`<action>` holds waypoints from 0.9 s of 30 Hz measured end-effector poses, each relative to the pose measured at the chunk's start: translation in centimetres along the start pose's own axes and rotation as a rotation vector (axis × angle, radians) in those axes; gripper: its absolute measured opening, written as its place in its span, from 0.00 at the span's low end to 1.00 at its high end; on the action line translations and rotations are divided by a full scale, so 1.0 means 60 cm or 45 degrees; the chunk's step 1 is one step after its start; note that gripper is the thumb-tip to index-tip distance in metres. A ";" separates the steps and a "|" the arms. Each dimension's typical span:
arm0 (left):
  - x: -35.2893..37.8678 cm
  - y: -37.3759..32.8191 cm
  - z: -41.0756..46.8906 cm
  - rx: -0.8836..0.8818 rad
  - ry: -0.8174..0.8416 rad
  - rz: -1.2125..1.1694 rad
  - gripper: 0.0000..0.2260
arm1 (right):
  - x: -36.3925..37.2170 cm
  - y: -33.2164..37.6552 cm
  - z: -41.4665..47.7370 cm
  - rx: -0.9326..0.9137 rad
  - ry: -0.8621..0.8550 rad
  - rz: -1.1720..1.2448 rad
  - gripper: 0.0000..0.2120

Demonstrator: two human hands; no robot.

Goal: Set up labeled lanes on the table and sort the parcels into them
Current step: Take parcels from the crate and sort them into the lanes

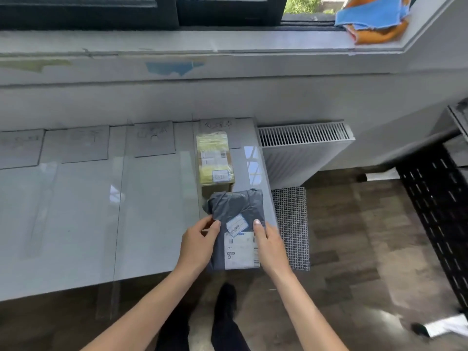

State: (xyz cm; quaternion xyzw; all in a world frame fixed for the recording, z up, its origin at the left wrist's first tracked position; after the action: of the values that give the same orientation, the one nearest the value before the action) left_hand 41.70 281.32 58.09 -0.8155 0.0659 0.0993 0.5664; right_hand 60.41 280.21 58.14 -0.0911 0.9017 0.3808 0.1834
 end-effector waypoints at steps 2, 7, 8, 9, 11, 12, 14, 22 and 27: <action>0.001 0.013 0.003 -0.037 0.003 -0.002 0.07 | 0.007 -0.008 0.010 -0.003 -0.002 -0.030 0.19; 0.001 0.028 0.011 -0.055 -0.032 0.032 0.08 | 0.024 -0.024 0.040 0.061 0.001 -0.164 0.21; 0.002 0.030 0.013 -0.057 -0.040 0.049 0.09 | 0.027 -0.024 0.045 0.074 -0.008 -0.187 0.21; 0.003 0.031 0.016 -0.059 -0.045 0.068 0.12 | 0.030 -0.023 0.050 0.083 -0.014 -0.206 0.21; 0.006 0.033 0.021 -0.059 -0.043 0.109 0.14 | 0.036 -0.021 0.058 0.083 -0.003 -0.243 0.20; 0.006 0.035 0.024 -0.061 -0.042 0.131 0.15 | 0.039 -0.021 0.062 0.085 0.008 -0.250 0.19; 0.007 0.040 0.027 -0.063 -0.045 0.158 0.15 | 0.043 -0.020 0.067 0.091 0.017 -0.239 0.16; -0.002 0.039 0.043 -0.066 -0.103 0.188 0.17 | 0.044 0.000 0.076 -0.023 -0.004 -0.254 0.15; -0.011 0.037 0.051 -0.073 -0.149 0.197 0.18 | 0.053 0.010 0.076 -0.098 -0.001 -0.285 0.17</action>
State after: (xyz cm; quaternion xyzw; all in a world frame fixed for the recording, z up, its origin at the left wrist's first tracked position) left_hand 40.33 283.38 55.19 -0.8167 0.0925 0.1921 0.5363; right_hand 58.52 283.83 54.32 -0.1980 0.8705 0.3924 0.2214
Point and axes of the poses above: each hand's wrist, its own z-axis towards the middle knuckle, its own x-axis out of the palm, y = z × x, the point moved 4 cm from there along z, towards the middle knuckle, and after that the axes turned 12 degrees about x, right-handed, at the moved point
